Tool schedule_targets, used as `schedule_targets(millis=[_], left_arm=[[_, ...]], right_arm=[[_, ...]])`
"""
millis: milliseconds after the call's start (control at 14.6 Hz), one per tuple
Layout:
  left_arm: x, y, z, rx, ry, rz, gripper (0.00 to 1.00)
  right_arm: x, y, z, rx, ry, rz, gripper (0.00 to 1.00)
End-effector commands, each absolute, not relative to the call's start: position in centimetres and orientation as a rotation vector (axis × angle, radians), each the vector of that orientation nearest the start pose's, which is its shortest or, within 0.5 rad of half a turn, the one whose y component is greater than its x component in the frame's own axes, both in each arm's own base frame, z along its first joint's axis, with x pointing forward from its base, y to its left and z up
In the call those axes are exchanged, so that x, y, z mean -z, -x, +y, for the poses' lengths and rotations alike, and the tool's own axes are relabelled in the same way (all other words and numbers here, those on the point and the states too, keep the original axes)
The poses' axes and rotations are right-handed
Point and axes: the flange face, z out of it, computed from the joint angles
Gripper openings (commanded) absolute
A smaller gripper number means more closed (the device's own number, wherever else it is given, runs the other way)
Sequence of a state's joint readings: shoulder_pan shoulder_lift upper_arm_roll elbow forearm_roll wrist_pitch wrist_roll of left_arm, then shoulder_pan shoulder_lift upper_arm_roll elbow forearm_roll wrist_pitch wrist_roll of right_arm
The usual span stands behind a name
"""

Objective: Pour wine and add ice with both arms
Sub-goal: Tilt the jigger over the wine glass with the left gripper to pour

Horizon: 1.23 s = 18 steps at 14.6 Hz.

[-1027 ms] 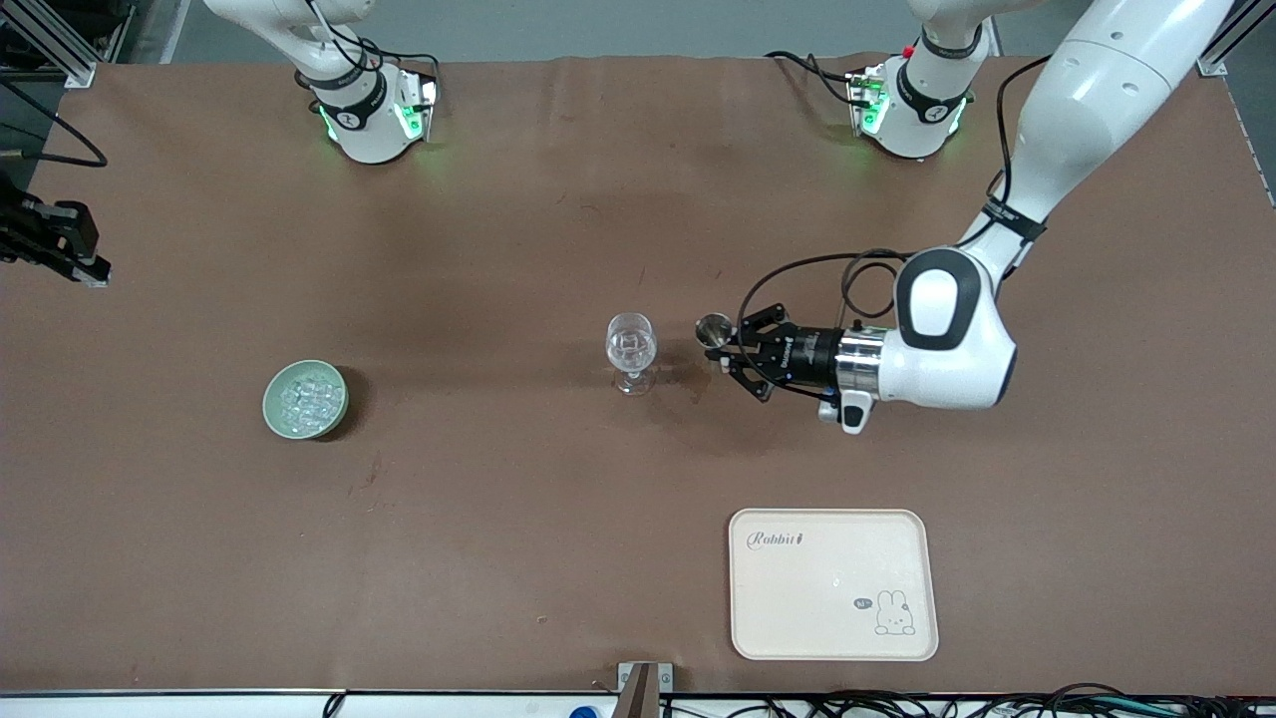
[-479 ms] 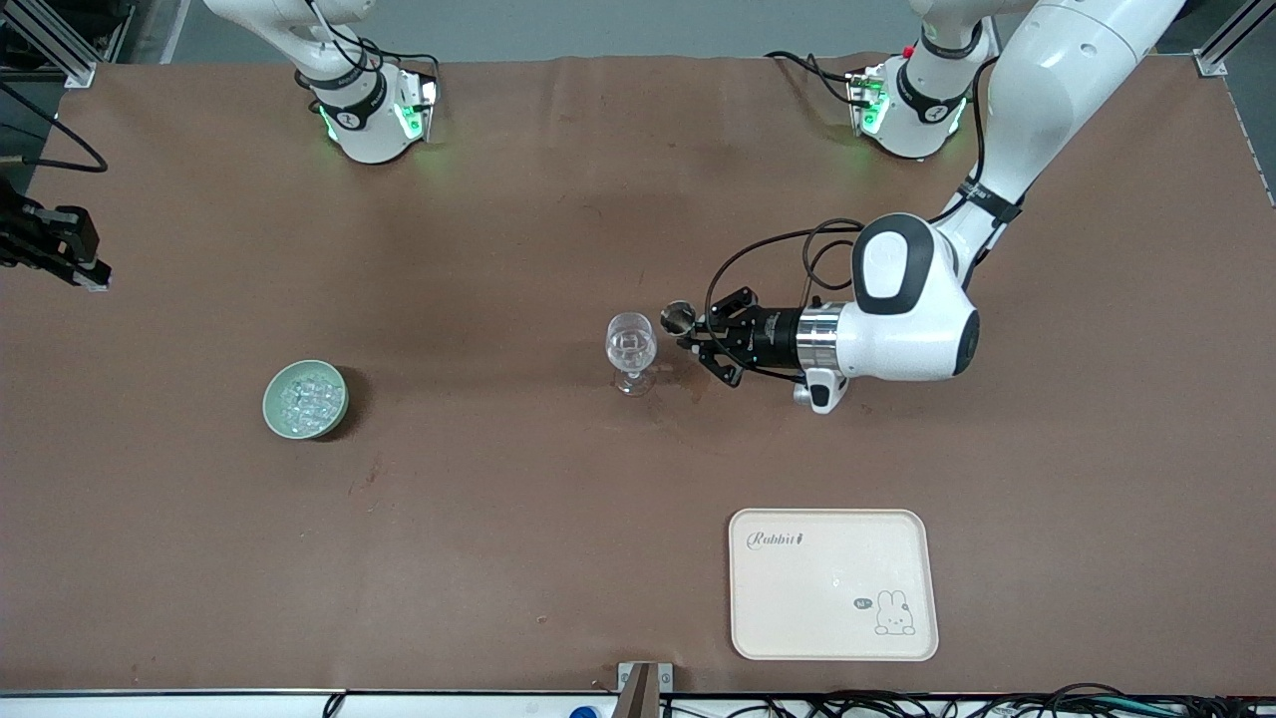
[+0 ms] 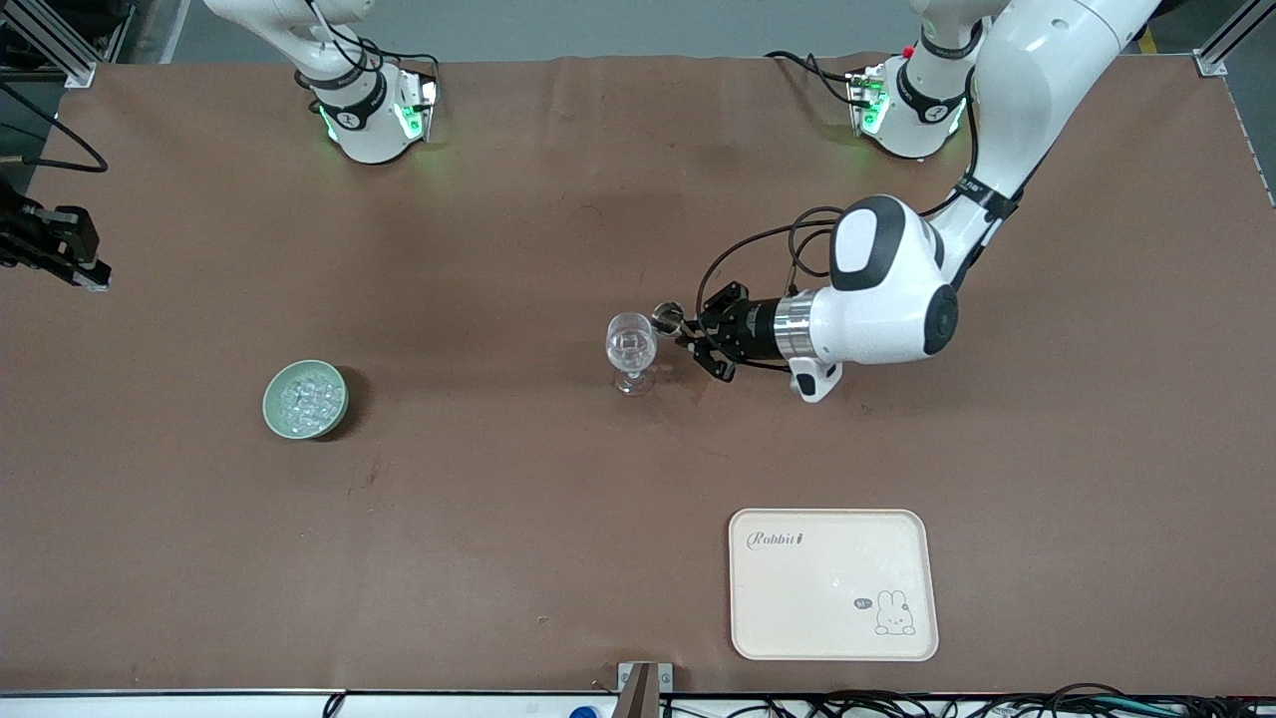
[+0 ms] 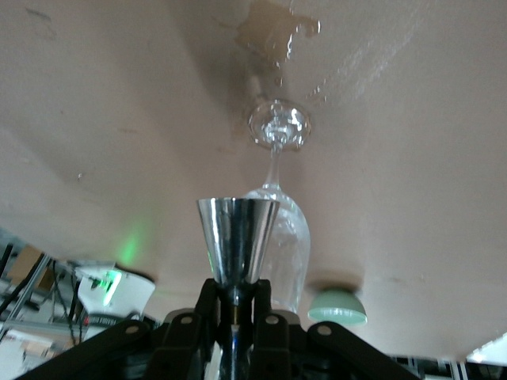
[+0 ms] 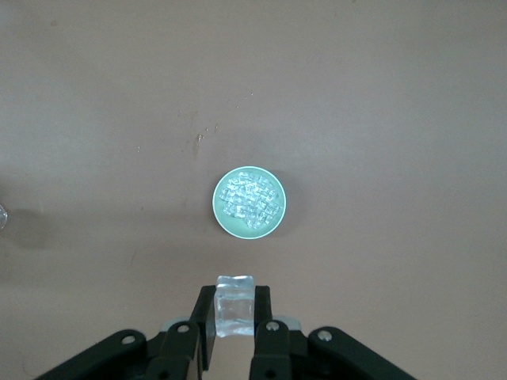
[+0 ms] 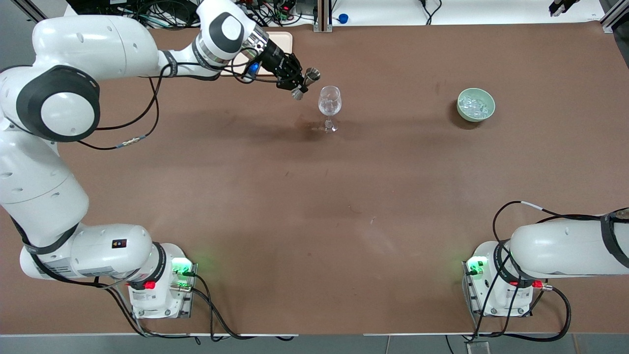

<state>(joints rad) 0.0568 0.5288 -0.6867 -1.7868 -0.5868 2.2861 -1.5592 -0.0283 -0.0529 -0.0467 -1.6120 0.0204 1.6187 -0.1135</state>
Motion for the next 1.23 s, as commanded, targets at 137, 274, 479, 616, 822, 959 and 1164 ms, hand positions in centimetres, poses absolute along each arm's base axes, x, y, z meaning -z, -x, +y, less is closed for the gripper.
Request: schedule_targets(millis=[137,274,479,616,822,959,1164], left_arm=[[-34.7,-54.2,-38.2,-0.989,2.514,-2.180,0.01],[-35.0,-53.9,-38.8,-0.939,2.497,-2.190,0.01],[-35.5,-53.5,-39.7,-0.869,2.474,-2.208,0.01],[-35.7,-53.4,-40.2,-0.837,2.466,-2.216,0.01],[-36.0,-52.7,-41.4,-0.774,2.441,-2.232,0.01],[-36.5,-53.2,-41.5,-0.714,2.419,-2.270,0.01],[-36.7,-53.0,-41.9,-0.676,2.421,-2.271,0.01]], right_arm=[[-64.2,-54.3,-3.9,0.100,3.110,-0.054,0.05],[-64.2,-54.3,-3.8,0.103,3.110,-0.057,0.05],[-64.2,-54.3,-3.7,0.103,3.110,-0.059,0.05],[-64.2,-54.3,-3.7,0.102,3.110,-0.057,0.05],[-64.2,-54.3,-3.6,0.102,3.110,-0.059,0.05],[-64.1,-54.3,-3.6,0.098,3.109,-0.059,0.05],[-63.9,-54.4,-3.7,0.091,3.109,-0.057,0.05]])
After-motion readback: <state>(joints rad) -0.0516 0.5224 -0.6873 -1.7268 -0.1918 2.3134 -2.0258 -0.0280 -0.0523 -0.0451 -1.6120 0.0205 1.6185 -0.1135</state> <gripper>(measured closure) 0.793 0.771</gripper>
